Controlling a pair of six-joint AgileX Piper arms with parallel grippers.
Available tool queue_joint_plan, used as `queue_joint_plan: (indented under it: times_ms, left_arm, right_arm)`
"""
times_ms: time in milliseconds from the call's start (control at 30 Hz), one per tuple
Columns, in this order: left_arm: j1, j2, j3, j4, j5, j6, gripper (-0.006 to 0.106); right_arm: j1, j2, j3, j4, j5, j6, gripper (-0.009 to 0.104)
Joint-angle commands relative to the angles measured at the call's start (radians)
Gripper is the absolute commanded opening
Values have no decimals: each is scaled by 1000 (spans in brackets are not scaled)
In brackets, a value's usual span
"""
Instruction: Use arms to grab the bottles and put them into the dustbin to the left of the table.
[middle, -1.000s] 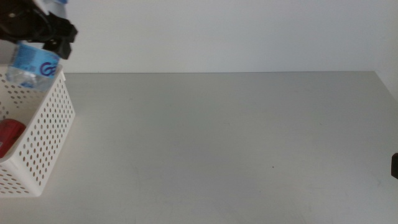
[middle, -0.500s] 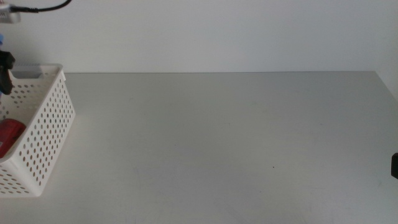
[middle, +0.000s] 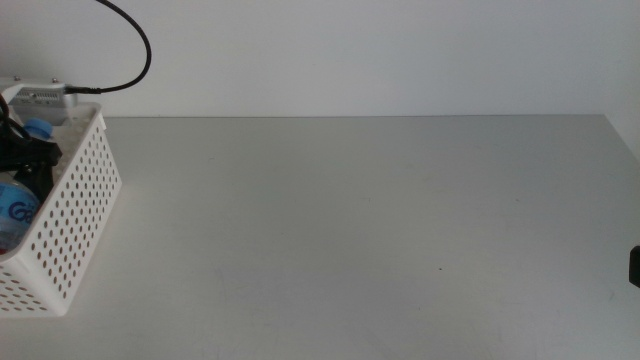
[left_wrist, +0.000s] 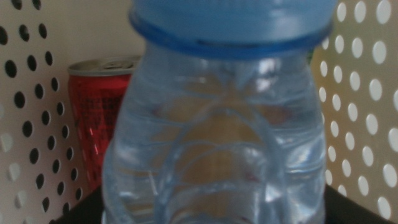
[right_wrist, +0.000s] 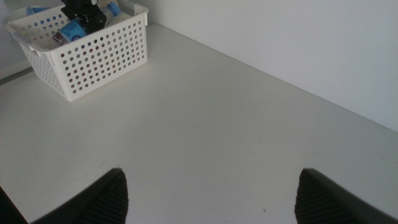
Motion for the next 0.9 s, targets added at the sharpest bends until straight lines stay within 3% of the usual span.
queue_joint_plan:
  times_ms: [0,100,300,867]
  left_arm:
    - [4,-52,-37,-1,35,13,17]
    - [4,-45,-37,-1,37,12,36]
    - [4,-45,-38,20,48,12,93]
    - [-105,-243,-32,9,69,-141,94]
  right_arm:
    - [-4,9,-37,5,-68,-12,94]
    - [-4,9,-37,5,-68,-12,94]
    - [-4,9,-37,5,-68,-12,94]
    - [-4,9,-37,5,-68,-12,94]
